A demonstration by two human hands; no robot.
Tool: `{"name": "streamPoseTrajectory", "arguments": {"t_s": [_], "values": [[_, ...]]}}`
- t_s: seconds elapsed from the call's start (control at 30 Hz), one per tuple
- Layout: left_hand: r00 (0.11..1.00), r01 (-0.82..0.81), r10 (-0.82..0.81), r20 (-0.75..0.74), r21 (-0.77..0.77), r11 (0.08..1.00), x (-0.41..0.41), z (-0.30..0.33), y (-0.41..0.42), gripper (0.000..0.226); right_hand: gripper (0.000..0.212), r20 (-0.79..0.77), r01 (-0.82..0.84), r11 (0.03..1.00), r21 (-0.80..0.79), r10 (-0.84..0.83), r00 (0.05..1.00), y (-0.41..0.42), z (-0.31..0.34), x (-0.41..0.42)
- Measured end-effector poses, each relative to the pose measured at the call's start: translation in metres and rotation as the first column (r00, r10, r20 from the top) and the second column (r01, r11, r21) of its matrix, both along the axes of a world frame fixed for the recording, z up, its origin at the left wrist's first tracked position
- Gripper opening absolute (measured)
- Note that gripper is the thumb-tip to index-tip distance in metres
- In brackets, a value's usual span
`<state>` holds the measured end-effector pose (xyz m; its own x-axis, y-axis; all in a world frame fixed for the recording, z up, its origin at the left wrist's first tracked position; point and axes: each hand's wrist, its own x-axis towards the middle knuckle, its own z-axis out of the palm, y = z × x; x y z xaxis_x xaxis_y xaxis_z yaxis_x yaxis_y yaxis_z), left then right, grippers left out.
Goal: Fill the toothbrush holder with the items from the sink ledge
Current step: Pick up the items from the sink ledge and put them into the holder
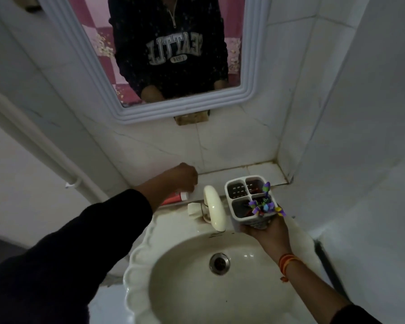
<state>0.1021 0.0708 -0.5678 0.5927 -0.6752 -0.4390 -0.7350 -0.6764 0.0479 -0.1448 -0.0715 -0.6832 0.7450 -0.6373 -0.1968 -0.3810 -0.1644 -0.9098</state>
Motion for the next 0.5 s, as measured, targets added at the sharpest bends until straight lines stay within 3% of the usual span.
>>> {"name": "streamPoseTrajectory", "arguments": {"t_s": [0.07, 0.17, 0.2, 0.3, 0.4, 0.5], "values": [[0.999, 0.029, -0.032, 0.030, 0.091, 0.995, 0.009, -0.027, 0.019, 0.051, 0.051, 0.067, 0.018, 0.998, 0.056, -0.022, 0.998, 0.001, 0.000, 0.002], [0.995, 0.044, -0.049, 0.090, 0.057, 0.997, 0.017, -0.062, 0.036, 0.064, 0.094, 0.170, 0.051, 0.996, 0.068, -0.062, 0.984, 0.000, -0.004, 0.005], [0.993, 0.042, -0.046, 0.110, 0.042, 0.998, 0.019, -0.069, 0.038, 0.062, 0.100, 0.189, 0.043, 0.998, 0.053, -0.052, 0.981, 0.002, -0.004, 0.006], [0.987, 0.035, -0.039, 0.158, 0.022, 0.999, 0.020, -0.081, 0.043, 0.051, 0.103, 0.196, 0.025, 0.998, 0.055, -0.036, 0.980, 0.002, -0.005, 0.007], [0.980, 0.087, -0.082, 0.179, -0.017, 0.996, 0.021, -0.082, 0.046, 0.054, 0.099, 0.191, 0.015, 0.999, 0.047, -0.024, 0.981, 0.001, -0.008, 0.008], [0.997, 0.024, -0.012, 0.081, -0.150, 0.988, 0.021, -0.065, 0.042, 0.055, 0.098, 0.166, 0.026, 0.999, 0.045, -0.033, 0.986, 0.000, -0.013, 0.008]]}}
